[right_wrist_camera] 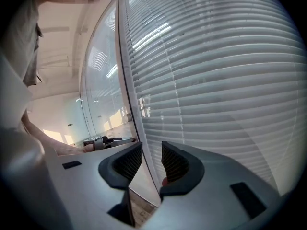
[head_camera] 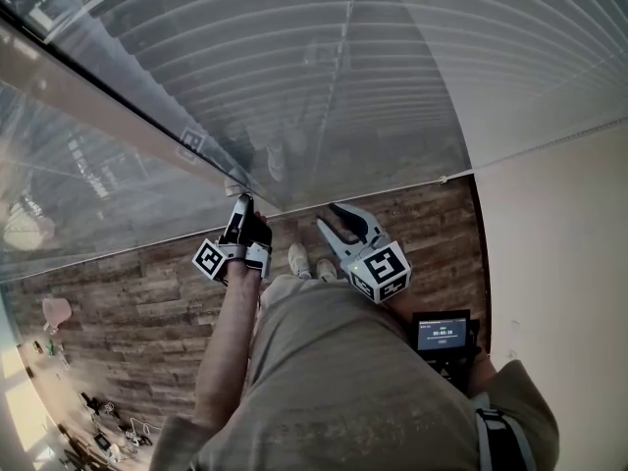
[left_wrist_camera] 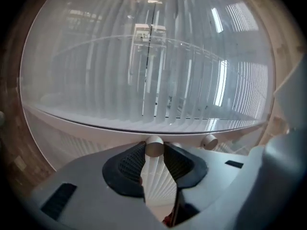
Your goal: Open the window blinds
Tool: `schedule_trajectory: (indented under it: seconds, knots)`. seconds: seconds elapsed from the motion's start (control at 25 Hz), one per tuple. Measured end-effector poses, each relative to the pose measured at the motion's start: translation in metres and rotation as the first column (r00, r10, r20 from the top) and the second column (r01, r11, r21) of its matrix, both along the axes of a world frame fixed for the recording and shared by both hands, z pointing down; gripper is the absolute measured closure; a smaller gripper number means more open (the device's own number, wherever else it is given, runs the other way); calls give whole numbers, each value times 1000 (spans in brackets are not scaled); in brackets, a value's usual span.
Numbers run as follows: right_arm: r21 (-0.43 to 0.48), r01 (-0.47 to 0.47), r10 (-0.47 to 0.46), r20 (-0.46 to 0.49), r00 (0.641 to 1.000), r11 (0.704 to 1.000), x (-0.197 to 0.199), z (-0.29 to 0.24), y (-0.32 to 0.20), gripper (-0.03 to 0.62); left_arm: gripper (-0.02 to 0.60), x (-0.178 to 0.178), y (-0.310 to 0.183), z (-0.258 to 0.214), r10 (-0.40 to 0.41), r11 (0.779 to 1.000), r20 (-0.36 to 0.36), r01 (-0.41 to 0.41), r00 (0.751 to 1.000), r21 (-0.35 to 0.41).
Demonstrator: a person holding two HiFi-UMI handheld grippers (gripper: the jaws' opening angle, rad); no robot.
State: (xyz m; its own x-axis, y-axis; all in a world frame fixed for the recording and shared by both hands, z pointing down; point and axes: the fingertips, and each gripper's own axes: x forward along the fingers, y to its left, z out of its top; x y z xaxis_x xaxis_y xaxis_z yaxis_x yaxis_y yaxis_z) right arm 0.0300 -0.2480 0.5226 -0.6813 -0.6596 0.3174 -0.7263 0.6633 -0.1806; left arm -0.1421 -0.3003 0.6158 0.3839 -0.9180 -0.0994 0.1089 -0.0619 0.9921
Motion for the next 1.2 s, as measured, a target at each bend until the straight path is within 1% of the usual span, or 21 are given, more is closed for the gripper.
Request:
schedule_trajectory:
  seconds: [0.12,0.16,0.2,0.24,0.28,0.32,0.36,0.4,0.44,0.48,0.52,0.56,0.6,0.64,0.68,0.72,0.76,0.88,0.92,1.0,1.2]
  knots:
    - [-1,1,-1,2,1000,1000,0,1,2,462,449,-1,-1,0,-13,1000,-65,14,998,7]
    - [-2,2,-2,3,1000,1000,0,1,2,462,449,-2,-1,-1,-15,1000,-56,16,998,12]
    - [-2,4,-3,4,1000,1000,0,2,3,462,429,-2,0,-3,-8,1000,-15,9,1000,16]
    - [-3,5,-5,6,1000,1000,1,1,4,462,389,0,1,-5,8,1000,68,-10,998,21]
    - [-3,5,-5,7,1000,1000,1,1,4,462,367,2,3,-5,31,999,196,-35,980,20]
    - [-3,4,-4,9,1000,1000,2,1,5,462,364,3,6,-3,55,998,362,-63,931,11]
    - [-4,4,-4,10,1000,1000,3,2,5,462,364,3,9,0,77,996,545,-89,835,-4]
    - [-6,4,-3,10,1000,1000,3,3,5,462,364,3,12,3,93,994,718,-111,690,-21]
    - [-8,4,-4,10,1000,1000,3,3,5,462,365,3,14,4,98,991,853,-129,512,-36]
    - [-12,4,-4,12,1000,1000,3,4,6,462,365,3,15,4,94,989,938,-141,333,-49]
    - [-16,4,-4,15,1000,1000,3,5,6,462,365,4,16,3,85,988,980,-146,181,-59]
    - [-20,3,-3,18,1000,1000,3,6,7,462,365,6,17,1,77,988,994,-142,71,-66]
    - [-23,3,-2,21,1000,1000,3,6,8,462,365,8,17,-1,70,989,998,-132,1,-69]
    - [-23,3,-3,22,1000,1000,3,6,9,462,369,9,17,-3,63,991,997,-119,-43,-68]
    - [-21,5,-4,21,1000,1000,3,5,10,462,374,10,17,-4,59,992,996,-107,-73,-67]
    - [-18,7,-6,21,1000,1000,3,4,11,462,375,10,16,-5,58,993,994,-96,-95,-67]
    - [-15,9,-8,21,1000,1000,3,3,12,462,381,10,15,-4,59,994,992,-85,-111,-69]
    - [-17,9,-9,23,1000,1000,3,4,14,462,443,7,13,-1,70,995,988,-60,-138,-79]
    - [-18,8,-8,23,1000,1000,3,5,14,462,443,7,13,0,72,995,987,-55,-142,-80]
    - [-19,5,-4,21,1000,1000,5,9,14,462,443,7,12,3,73,996,988,-47,-138,-80]
    - [-18,0,0,20,1000,1000,7,9,14,462,446,5,10,4,82,996,994,-27,-73,-84]
